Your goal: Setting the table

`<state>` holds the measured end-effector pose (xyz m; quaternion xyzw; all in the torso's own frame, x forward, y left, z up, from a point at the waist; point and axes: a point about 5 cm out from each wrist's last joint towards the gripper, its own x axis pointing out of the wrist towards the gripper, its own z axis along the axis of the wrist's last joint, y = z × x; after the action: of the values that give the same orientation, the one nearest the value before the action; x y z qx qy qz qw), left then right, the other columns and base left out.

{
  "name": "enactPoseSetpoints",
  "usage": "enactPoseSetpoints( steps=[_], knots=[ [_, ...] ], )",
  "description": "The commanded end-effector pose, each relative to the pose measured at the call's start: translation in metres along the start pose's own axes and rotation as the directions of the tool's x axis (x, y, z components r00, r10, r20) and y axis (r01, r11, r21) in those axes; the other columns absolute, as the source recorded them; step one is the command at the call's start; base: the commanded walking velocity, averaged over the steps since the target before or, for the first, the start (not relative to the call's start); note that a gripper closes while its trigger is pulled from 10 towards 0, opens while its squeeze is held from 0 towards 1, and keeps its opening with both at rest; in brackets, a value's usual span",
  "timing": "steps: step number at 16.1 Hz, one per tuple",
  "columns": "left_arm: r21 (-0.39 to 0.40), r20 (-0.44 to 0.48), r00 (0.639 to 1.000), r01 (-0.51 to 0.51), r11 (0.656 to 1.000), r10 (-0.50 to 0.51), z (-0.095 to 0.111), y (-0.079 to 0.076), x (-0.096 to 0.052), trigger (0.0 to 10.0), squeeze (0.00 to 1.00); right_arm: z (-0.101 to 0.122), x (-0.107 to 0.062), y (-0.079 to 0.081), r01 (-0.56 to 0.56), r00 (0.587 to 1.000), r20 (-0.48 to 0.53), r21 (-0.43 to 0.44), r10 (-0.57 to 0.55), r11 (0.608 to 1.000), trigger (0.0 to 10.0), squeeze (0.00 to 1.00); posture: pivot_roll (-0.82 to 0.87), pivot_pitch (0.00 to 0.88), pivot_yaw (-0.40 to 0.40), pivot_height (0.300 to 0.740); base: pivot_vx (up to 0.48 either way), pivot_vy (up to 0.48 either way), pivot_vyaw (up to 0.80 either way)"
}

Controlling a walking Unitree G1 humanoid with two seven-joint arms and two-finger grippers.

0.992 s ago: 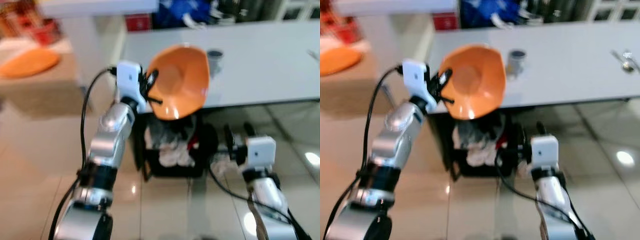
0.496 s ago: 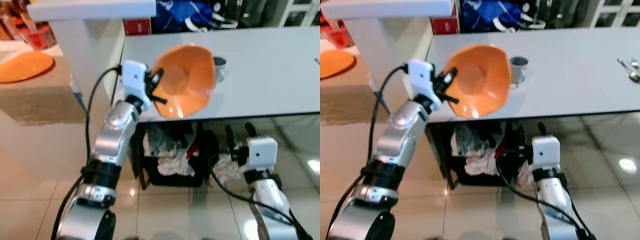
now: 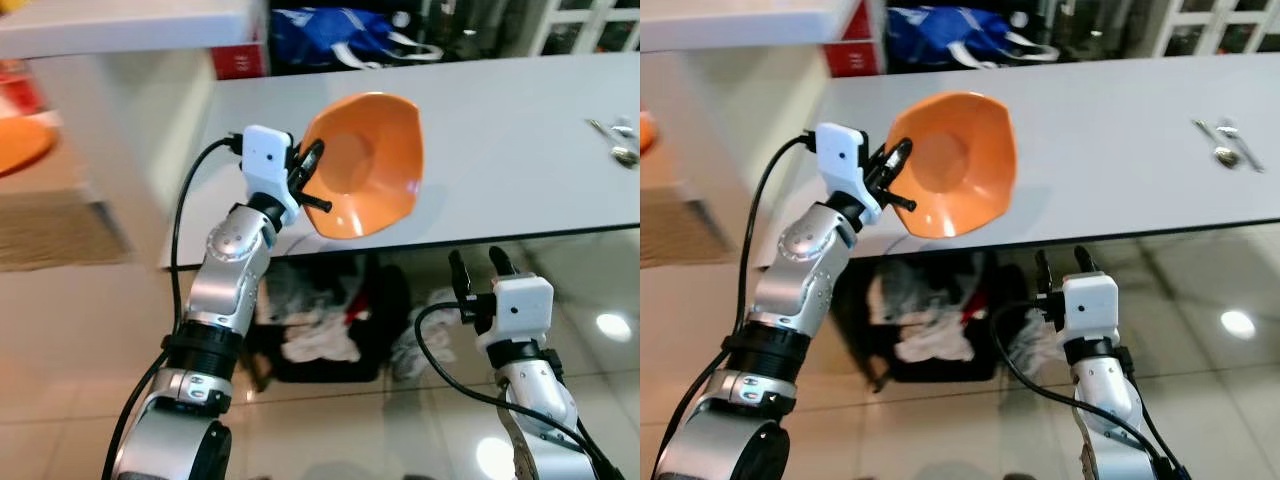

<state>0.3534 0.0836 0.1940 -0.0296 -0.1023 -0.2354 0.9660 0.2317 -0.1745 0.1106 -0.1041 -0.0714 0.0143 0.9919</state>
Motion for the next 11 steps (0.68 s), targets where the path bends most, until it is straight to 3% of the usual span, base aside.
enactPoseSetpoints(
  steps=[1, 11],
  knots=[
    [0.022, 0.058, 0.998, 0.037, 0.999, -0.038, 0.0137, -0.0084, 0.0061, 0.0, 0.0, 0.0029, 0.0008, -0.004, 0.009, 1.0, 0.006, -0.008, -0.009, 1.0, 10.0, 0.0, -0.08, 0.0, 0.064, 0.722, 0.3, -0.371, 0.0],
    [0.042, 0.044, 0.998, 0.046, 0.998, -0.047, 0.011, -0.0049, 0.0047, 0.0, 0.0, 0.0031, 0.0, -0.0022, 0.011, 1.0, 0.005, -0.002, -0.011, 1.0, 10.0, 0.0, -0.08, 0.0, 0.071, 0.722, 0.299, -0.372, 0.0]
  ],
)
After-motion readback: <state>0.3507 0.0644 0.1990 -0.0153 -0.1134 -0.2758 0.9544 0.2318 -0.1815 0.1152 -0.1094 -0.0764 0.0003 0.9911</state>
